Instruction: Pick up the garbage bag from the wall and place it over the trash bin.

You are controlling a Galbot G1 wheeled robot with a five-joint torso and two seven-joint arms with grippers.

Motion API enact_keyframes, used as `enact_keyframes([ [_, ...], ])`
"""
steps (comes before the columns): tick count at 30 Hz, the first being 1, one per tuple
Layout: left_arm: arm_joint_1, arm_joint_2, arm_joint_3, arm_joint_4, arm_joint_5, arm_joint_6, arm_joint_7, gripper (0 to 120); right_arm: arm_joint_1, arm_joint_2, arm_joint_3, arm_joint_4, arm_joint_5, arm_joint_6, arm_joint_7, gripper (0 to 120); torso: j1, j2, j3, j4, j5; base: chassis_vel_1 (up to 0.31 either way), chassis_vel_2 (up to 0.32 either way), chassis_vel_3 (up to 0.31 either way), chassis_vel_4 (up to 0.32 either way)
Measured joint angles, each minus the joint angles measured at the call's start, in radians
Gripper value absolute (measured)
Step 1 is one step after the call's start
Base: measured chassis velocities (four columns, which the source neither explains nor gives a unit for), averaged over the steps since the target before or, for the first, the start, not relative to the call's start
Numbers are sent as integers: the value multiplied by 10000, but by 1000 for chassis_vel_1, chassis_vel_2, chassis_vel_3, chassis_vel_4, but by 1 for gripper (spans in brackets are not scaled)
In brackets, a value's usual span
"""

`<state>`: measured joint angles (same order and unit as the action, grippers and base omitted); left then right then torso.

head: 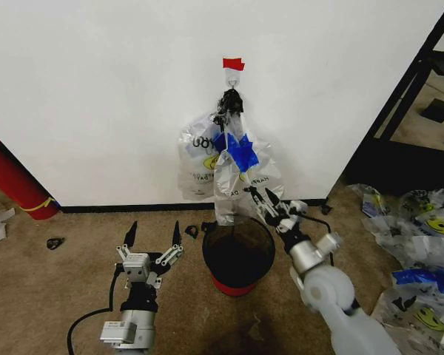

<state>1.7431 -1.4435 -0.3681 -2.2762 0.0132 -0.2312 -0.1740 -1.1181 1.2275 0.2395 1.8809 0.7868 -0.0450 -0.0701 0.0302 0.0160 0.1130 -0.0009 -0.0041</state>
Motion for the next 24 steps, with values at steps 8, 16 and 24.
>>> enact_keyframes([
  [8,-31,-48,-15,21,6,-12,0,100,616,236,-330,-669,-42,46,57,70,0,0,0,-1,0,0,0,0,0],
  [16,-54,-43,-20,30,-13,-12,3,100,791,295,-359,-851,-22,127,59,44,0,0,-1,-1,0,0,0,0,0],
  [24,-45,-33,-40,8,-34,-12,4,100,881,350,-429,-935,-46,138,108,16,0,0,-1,0,0,0,0,0,0],
])
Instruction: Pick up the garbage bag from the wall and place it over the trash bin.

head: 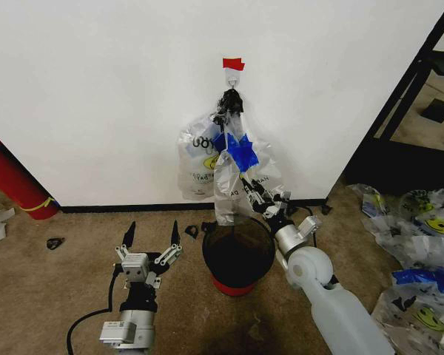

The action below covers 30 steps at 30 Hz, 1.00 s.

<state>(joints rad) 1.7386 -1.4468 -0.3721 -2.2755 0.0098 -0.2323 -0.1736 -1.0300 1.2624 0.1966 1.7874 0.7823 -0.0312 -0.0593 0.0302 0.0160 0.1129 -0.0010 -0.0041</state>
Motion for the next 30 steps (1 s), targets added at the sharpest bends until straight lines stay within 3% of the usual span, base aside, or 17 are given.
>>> enact_keyframes([
  [4,9,-10,5,-37,-4,-10,2,100,-41,-23,8,89,-56,46,11,0,0,0,0,0,0,0,0,0,0],
  [15,2,-22,43,-37,-6,-22,5,100,-490,-170,129,609,-384,171,12,0,-1,0,0,1,0,0,0,0,0],
  [21,-10,8,64,-25,-25,-37,6,100,-1683,-425,284,1446,-933,401,-212,0,-1,1,-1,-2,0,0,0,0,0],
  [30,-105,74,165,68,-81,-38,8,100,-3004,-50,549,2008,-1820,744,-299,0,-1,1,-1,0,0,0,0,0,0],
])
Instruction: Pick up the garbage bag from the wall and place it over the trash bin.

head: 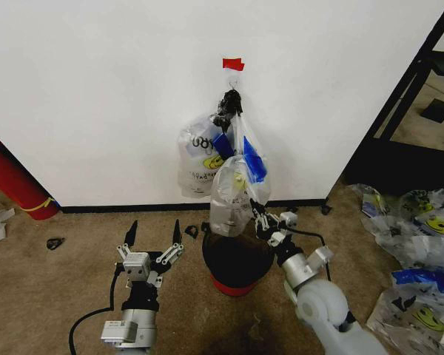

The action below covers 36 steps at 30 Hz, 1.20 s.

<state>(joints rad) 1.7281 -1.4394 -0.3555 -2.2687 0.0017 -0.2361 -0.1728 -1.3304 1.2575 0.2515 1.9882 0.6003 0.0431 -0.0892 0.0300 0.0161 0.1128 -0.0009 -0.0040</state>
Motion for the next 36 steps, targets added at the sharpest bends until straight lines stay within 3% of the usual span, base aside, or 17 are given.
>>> enact_keyframes([
  [21,-44,0,135,76,-28,1,7,100,-1982,246,481,739,-1849,1343,-116,0,0,0,0,0,-1,0,0,0,0],
  [36,-69,54,209,111,-35,1,9,100,-2655,374,579,699,-2802,2100,-168,0,1,0,1,0,0,0,0,0,0],
])
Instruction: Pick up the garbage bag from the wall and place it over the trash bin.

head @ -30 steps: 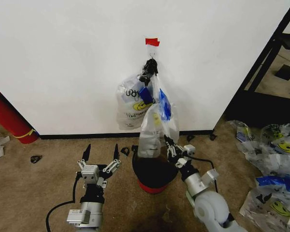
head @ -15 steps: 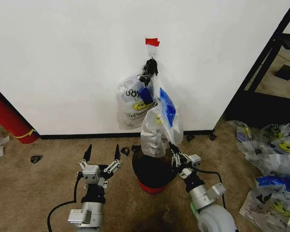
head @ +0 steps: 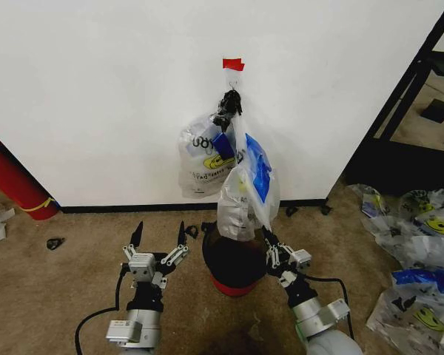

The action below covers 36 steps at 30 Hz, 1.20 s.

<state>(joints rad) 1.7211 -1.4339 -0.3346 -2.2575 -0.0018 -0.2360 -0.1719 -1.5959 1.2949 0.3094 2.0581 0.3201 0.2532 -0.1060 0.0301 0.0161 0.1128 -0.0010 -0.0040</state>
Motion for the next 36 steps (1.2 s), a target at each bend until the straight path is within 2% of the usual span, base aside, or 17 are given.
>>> enact_keyframes([
  [17,33,278,63,-144,-154,46,-2,100,-508,110,-154,-194,-1209,784,235,0,0,0,0,0,0,0,0,0,0],
  [36,68,276,128,-208,-155,54,-1,100,-1272,109,-110,-165,-1515,1412,295,0,0,0,0,0,0,0,0,0,0],
])
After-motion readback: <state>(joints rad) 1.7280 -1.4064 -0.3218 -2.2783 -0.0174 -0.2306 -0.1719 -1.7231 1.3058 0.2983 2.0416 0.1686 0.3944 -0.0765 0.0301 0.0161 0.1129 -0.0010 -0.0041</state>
